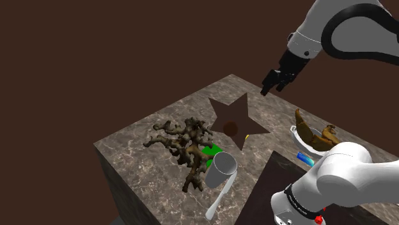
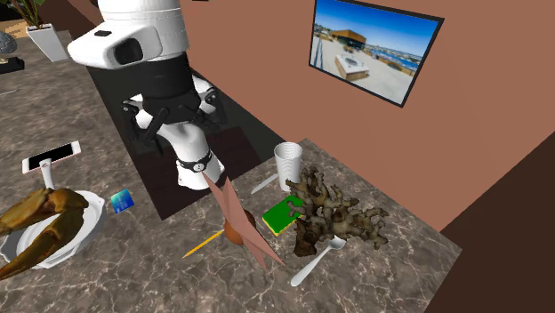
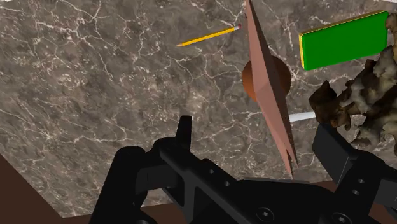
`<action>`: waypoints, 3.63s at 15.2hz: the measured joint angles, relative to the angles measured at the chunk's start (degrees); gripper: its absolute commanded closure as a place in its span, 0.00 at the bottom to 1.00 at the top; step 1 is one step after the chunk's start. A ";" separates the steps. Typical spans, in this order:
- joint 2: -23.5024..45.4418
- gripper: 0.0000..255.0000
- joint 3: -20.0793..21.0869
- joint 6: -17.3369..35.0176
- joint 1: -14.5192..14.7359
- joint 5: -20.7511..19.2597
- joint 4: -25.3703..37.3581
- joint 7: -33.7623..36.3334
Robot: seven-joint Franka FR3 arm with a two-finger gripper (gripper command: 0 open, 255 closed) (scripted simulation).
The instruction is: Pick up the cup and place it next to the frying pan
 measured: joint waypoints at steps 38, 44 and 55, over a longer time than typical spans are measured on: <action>1.60 1.00 28.41 28.45 14.14 30.80 -26.03 31.58; 1.58 1.00 28.40 28.43 14.14 30.79 -26.03 31.58; -2.01 1.00 25.93 20.63 13.23 28.06 -21.65 32.26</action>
